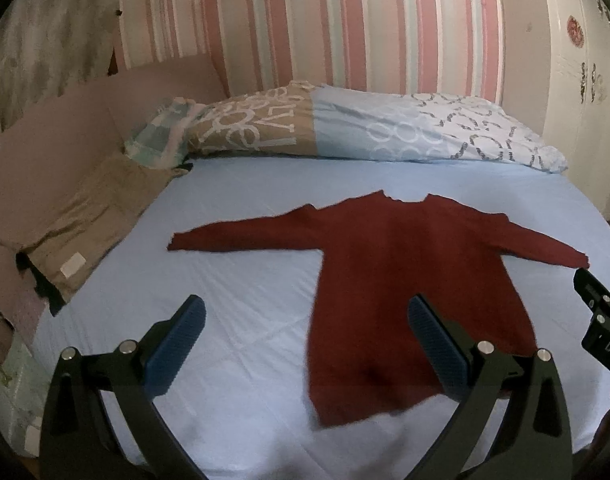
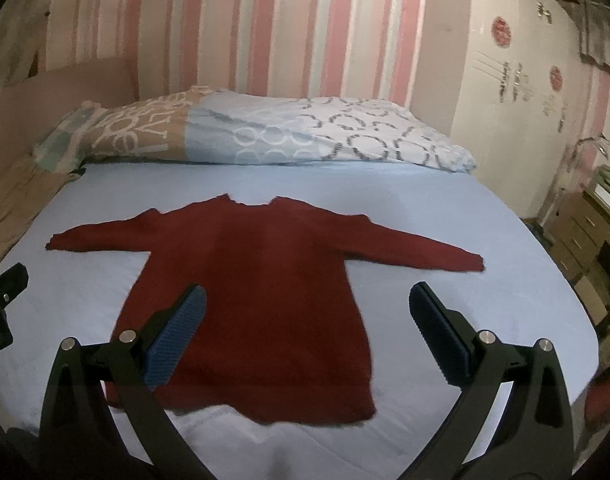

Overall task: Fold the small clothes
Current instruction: 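Move the left gripper to the sweater sleeve nearest it and grasp the cuff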

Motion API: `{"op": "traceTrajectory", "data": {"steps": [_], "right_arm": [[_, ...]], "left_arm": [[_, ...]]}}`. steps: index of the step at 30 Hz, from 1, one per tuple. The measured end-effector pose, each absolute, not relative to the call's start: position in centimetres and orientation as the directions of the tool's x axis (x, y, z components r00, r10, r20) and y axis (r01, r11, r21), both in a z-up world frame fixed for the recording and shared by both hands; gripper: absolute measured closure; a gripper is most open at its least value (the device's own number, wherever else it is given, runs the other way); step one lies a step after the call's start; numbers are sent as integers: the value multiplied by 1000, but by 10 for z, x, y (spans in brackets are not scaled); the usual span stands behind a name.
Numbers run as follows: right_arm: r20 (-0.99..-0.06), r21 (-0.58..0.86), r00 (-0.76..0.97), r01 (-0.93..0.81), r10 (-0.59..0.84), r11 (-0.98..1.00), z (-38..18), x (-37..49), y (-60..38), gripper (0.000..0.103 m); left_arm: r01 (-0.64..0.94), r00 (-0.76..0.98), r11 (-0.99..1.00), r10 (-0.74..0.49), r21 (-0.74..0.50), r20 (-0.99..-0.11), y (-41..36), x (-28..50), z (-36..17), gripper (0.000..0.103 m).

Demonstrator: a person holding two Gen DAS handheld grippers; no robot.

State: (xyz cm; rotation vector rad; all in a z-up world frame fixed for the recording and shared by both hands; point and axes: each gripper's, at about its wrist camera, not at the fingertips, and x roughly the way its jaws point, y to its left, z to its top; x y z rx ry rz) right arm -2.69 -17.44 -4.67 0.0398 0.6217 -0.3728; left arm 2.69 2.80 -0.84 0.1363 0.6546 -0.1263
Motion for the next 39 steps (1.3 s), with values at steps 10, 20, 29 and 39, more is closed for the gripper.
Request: {"op": "traceTrajectory", "data": {"steps": [10,20,29,39], "right_arm": [[-573,-23,799,209,-184,978,-54,58,-135,3],[-607,-74,784,104,-127,992,-91,172,-83,3],[-620,-89,778,53,-97,995,-121,263,-58,3],[-637,-156,766,-14,-89,988,-165,304,-40,3]], "left_arm": [[188,767,979,-93,84,-634,66,97,-25,1],[108,749,990,-20,92,-662,136,203,-74,1],[59,715,997,-16,38,-699,187,299,-124,1],[-128,673,988,24,-85,-740,260,374,-195,1]]}}
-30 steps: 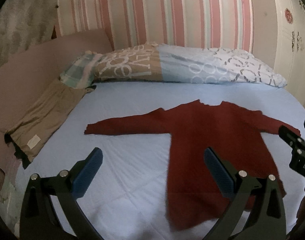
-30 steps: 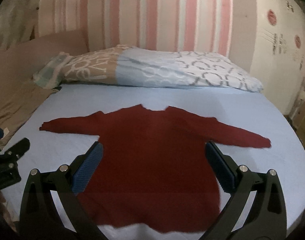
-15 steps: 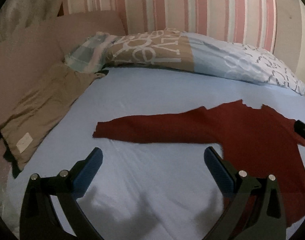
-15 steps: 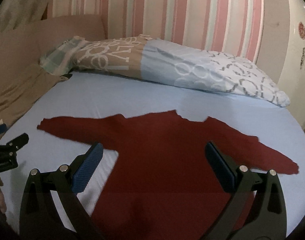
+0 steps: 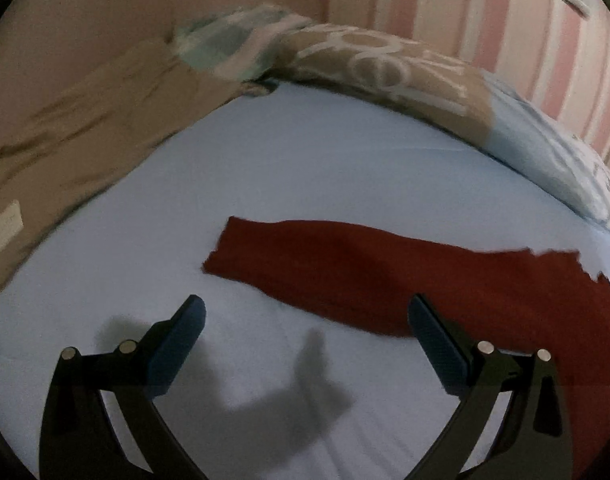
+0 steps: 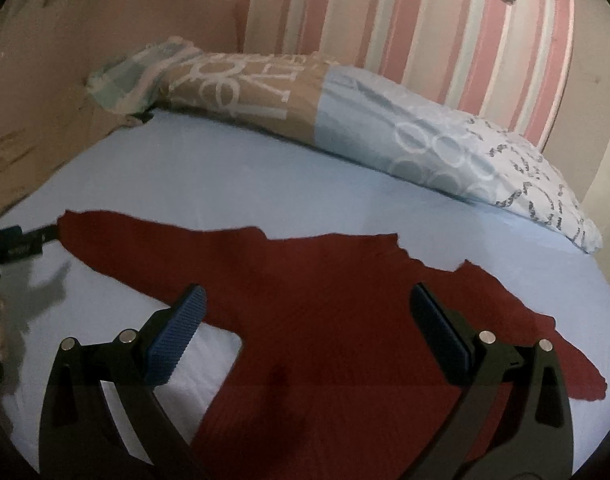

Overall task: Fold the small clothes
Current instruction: 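Move the left gripper to the sweater sleeve nearest it and grasp the cuff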

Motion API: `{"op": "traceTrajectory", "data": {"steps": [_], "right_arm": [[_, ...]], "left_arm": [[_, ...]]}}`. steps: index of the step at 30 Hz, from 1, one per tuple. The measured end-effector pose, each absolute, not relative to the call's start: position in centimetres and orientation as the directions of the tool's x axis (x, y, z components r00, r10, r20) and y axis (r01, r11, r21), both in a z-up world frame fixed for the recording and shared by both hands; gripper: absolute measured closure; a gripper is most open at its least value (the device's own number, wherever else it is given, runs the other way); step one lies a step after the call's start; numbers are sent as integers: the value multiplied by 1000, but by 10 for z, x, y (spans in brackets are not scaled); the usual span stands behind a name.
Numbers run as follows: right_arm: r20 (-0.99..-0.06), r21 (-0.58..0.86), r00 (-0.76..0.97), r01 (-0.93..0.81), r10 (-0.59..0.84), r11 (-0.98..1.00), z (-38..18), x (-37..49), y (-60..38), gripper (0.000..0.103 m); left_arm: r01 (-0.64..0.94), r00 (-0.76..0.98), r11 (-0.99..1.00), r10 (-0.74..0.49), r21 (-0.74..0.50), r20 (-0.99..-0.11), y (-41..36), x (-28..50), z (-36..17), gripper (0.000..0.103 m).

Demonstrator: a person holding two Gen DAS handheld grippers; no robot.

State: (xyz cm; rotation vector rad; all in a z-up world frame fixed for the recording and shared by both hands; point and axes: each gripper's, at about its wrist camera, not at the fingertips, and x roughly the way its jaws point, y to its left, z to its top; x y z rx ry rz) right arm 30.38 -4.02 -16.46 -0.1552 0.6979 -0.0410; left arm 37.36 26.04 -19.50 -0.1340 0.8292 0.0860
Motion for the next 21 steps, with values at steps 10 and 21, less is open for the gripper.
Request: {"op": "traceTrajectory", "data": {"steps": [10,21], "right_arm": [[-633,-260,764,-58,-125,964,-189,311,-26,3],[-636,-257,758,-34,-143,966,-188,310,-34,3]], "left_arm": [[-307,615,929,26,-209,-788,325,421,-238,1],[-300,566,949,94,-98,-819,320,453,-246,37]]}}
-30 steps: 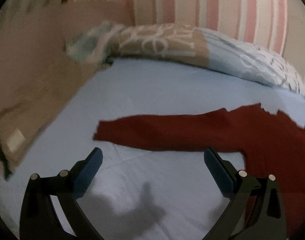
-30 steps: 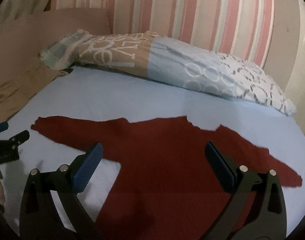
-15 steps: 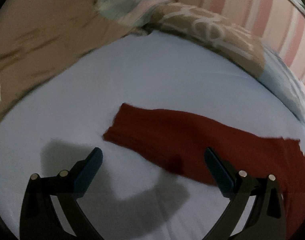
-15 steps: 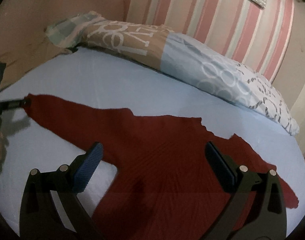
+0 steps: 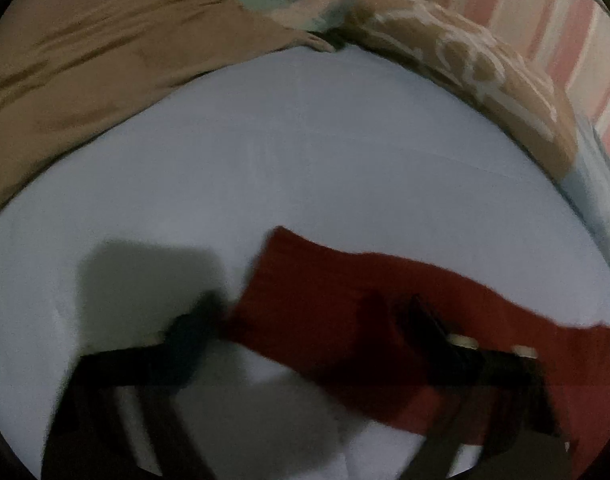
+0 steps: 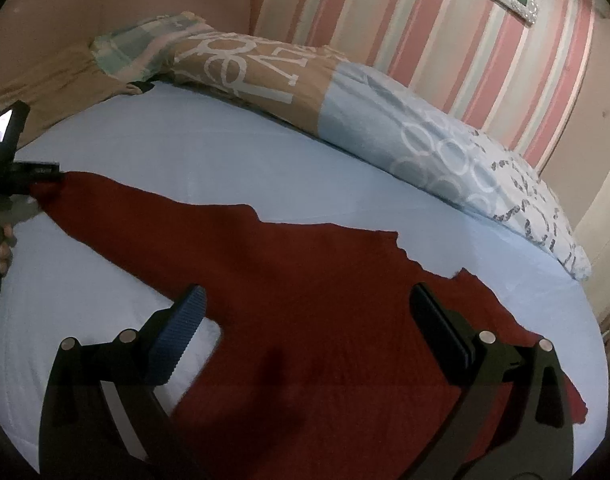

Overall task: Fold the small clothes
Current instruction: 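Move the left gripper to the sweater sleeve nearest it and grasp the cuff, then lift the sleeve cuff with the left gripper and fold it across the sweater body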

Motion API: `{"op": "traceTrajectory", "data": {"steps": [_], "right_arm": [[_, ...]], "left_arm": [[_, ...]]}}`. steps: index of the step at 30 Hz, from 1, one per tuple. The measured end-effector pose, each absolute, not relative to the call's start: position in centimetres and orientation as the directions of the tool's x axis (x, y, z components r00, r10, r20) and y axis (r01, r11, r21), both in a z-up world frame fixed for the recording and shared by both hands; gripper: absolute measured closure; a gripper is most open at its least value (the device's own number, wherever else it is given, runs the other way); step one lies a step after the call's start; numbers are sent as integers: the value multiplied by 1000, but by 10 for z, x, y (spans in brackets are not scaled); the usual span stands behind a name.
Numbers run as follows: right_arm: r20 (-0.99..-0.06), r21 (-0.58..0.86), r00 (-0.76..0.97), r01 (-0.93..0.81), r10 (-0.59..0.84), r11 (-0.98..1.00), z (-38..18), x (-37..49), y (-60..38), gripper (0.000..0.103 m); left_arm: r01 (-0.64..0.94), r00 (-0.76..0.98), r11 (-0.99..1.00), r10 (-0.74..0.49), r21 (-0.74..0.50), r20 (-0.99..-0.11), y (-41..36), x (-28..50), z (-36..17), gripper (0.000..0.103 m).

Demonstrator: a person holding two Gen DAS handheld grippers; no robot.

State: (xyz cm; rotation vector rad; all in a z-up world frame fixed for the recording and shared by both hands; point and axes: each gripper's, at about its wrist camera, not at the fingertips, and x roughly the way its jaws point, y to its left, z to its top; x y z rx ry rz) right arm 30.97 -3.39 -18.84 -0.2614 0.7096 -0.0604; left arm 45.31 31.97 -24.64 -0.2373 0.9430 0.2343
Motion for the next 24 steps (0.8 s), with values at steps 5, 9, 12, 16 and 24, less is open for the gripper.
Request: {"op": "traceTrajectory", "data": {"steps": [5,9,12,16,24], "right_arm": [[-643,-222,753,-5,-142,975,-184,309,-50,3],[-636,-237,753,17,-168,971,-180,306,-66,3],[-624,-235,758,51,-190,971,-173,299,-88,3],[-616,-236,750,115,-240,965,-167,287,-131,3],[-619,-214,703,278,-350,937,-167,246,-235,3]], "left_arm": [[-205,578,974,43,-95,-815,305,457,-245,77],[-136,607,987,18,-82,-795,283,453,-231,85],[-60,647,989,-63,-133,-760,255,447,-207,86],[77,665,981,-184,-179,-724,195,436,-176,87],[379,567,887,-448,-264,-692,-5,408,-149,87]]}}
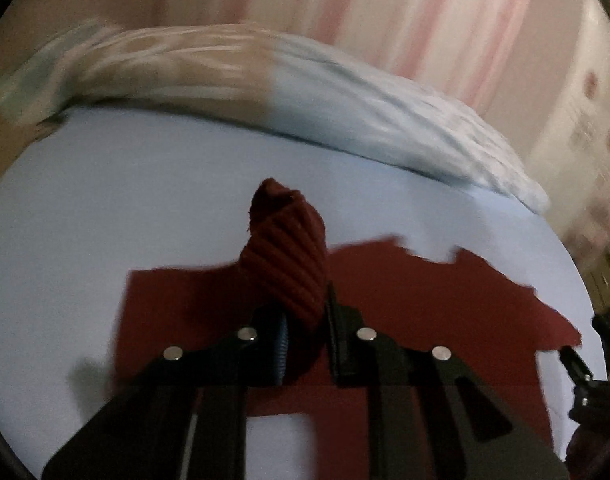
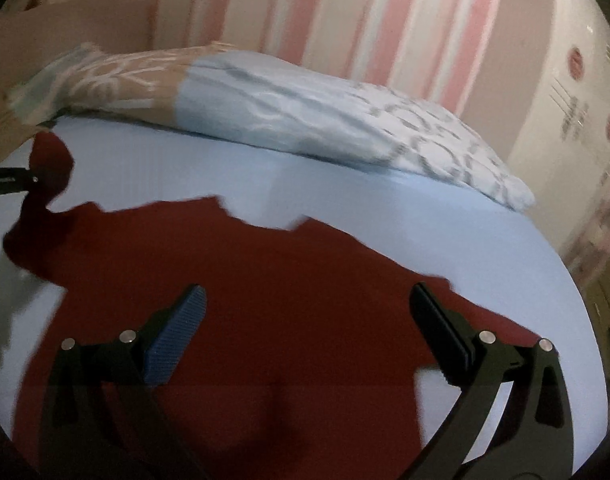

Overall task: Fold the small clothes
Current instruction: 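Lift the sleeve cuff with the left gripper and fold it across the sweater body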

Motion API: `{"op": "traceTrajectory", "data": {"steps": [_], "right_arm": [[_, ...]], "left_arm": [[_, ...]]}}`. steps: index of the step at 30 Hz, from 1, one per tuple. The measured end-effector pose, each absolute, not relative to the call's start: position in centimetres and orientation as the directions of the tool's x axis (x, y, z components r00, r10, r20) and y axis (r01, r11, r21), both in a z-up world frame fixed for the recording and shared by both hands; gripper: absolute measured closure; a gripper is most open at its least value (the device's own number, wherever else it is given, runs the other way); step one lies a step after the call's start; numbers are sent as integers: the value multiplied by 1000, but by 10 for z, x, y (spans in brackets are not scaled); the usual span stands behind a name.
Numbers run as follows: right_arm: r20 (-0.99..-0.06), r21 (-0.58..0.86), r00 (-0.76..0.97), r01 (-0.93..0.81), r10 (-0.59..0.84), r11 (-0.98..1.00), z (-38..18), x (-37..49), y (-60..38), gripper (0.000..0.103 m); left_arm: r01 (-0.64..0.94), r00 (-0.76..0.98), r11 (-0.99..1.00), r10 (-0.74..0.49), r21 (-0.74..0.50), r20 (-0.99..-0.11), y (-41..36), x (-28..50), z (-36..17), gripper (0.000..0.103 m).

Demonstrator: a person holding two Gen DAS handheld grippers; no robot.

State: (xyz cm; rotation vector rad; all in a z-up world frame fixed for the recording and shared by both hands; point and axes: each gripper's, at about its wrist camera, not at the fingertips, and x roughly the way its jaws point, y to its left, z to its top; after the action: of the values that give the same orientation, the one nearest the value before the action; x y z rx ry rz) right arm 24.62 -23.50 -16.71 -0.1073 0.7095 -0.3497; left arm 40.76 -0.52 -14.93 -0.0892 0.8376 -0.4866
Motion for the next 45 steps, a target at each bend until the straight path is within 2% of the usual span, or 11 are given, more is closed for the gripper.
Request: {"op": "traceTrajectory", "data": {"steps": [12,18,20,22,23,24,26,32,39,42,45], "right_arm": [[-636,-164,637,441,-437,882,-182,198,-344,3],[-652,-161,605,478,-456,864,-195,186,-369,3],[-663,-164,590,486,-461,858,-200,183,-374,3],[-670,-157,585,489,-456,858,-202,181,-380,3],[-671,-155,585,491,-456,857,-202,181,-382,3],[-672,-151,586,490,-453,858,-201,181,-384,3],[-670,-133,600,481,-437,866,-196,183,-383,3],[-714,-36,639,377,-288,925,-204,221,-362,3],[-832,117,544,365,-110,924,-263,302,-362,3],[-837,125,538,366,-100,922,-272,313,-361,22],[-832,80,539,347,-129,934,-272,314,-353,45]], "left_arm": [[535,299,754,-592,-382,-749,-251,398,-209,87],[597,280,754,-514,-272,-811,-307,377,-243,83],[618,294,748,-504,-242,-812,-308,374,-252,80],[633,292,738,-506,-232,-812,-297,362,-248,59],[636,290,738,-501,-226,-816,-293,358,-245,32],[641,305,739,-492,-206,-815,-285,350,-237,17],[644,384,756,-452,-117,-805,-265,334,-224,6],[575,573,814,-334,77,-749,-183,310,-202,5],[368,489,893,-423,-260,-763,-82,332,-207,5],[292,503,907,-417,-305,-757,-50,334,-206,5],[279,568,943,-314,-181,-760,-47,336,-201,5]]}}
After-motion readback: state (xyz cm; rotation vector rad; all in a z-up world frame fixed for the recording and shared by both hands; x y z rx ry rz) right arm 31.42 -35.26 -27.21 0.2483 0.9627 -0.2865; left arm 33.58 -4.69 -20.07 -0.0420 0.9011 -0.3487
